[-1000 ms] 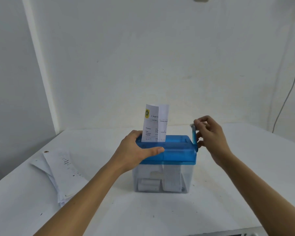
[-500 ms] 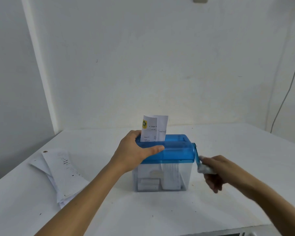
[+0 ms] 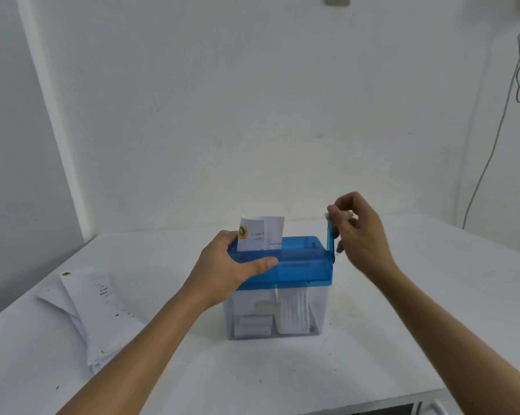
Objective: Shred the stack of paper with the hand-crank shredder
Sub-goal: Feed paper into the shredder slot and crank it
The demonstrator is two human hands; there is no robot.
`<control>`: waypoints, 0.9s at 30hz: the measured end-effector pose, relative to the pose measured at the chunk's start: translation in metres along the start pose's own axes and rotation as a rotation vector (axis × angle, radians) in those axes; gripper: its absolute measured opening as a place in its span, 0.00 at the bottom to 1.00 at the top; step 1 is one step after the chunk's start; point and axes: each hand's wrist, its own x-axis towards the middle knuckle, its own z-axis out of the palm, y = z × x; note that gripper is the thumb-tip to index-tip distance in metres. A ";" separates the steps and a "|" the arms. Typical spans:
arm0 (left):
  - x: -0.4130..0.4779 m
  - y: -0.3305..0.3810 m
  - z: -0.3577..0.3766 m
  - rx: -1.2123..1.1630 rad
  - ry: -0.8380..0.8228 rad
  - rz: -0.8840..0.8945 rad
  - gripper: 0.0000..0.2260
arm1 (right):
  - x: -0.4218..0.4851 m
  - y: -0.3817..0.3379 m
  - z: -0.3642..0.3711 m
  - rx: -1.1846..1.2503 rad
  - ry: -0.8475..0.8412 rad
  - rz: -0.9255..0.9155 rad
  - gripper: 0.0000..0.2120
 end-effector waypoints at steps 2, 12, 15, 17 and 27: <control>0.000 -0.002 0.001 0.002 0.009 0.004 0.40 | -0.002 0.008 0.012 0.022 0.062 0.029 0.06; 0.001 -0.007 0.001 -0.004 0.041 -0.005 0.38 | -0.021 0.055 -0.004 -0.545 -0.298 -0.049 0.08; 0.002 -0.009 0.001 -0.002 0.053 -0.022 0.38 | -0.046 0.050 -0.007 -0.837 -0.483 -0.069 0.13; 0.003 -0.011 0.000 0.007 0.068 -0.028 0.40 | -0.060 0.030 -0.007 -0.958 -0.570 -0.048 0.14; 0.002 0.002 0.000 0.090 0.017 -0.020 0.37 | -0.049 -0.065 -0.041 -1.181 -0.577 -0.007 0.10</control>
